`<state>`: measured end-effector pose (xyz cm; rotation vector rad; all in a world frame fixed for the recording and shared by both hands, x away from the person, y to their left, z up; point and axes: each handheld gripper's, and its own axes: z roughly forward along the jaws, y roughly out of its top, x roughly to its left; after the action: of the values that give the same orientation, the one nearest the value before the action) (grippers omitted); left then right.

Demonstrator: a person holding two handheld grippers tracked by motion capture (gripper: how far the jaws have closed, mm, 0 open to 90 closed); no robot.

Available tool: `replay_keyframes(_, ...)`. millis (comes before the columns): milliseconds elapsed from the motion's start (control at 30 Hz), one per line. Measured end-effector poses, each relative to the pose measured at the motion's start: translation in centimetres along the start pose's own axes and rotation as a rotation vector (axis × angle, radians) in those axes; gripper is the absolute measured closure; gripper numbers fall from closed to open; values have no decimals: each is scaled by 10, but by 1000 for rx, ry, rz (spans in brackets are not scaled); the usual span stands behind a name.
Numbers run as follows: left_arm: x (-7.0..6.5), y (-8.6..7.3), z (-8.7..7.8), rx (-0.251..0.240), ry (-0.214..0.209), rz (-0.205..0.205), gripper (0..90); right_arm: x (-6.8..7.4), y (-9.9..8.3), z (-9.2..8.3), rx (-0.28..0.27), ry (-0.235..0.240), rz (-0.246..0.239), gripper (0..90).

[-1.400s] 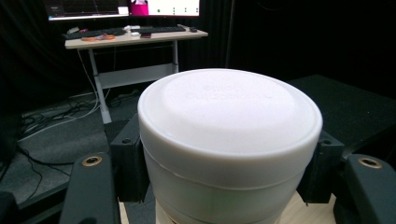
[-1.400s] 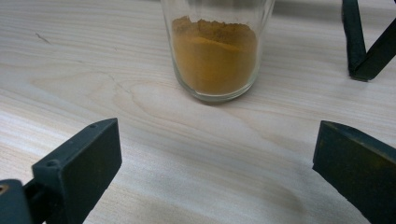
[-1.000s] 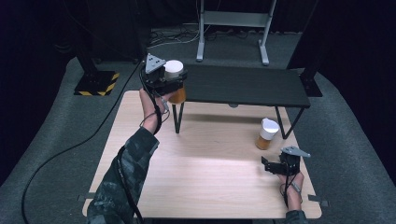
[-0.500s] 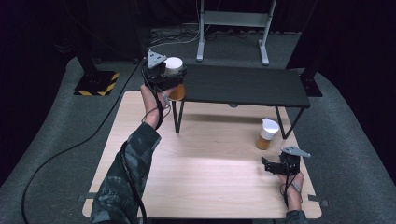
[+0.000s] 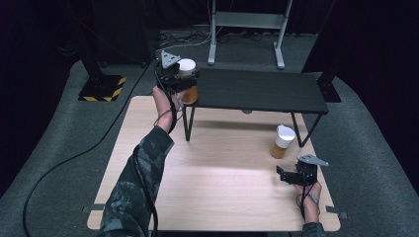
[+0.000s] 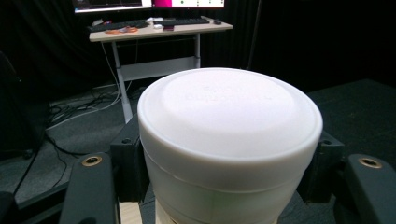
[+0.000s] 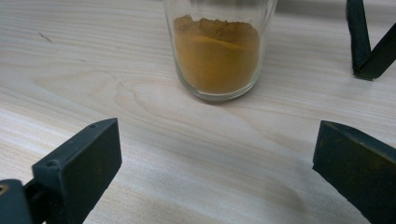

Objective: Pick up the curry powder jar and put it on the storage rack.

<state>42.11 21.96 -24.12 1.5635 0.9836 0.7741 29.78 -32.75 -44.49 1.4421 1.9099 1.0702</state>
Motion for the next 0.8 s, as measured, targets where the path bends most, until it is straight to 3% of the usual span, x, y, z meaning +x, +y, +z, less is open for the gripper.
replay_keyframes(533, 3, -6, 0, -18, -8, 14, 330, 1, 0, 0, 2, 0, -3, 3)
replay_keyframes(800, 3, 3, -2, 23, -6, 25, 296, 1, 0, 0, 3, 0, -5, 3)
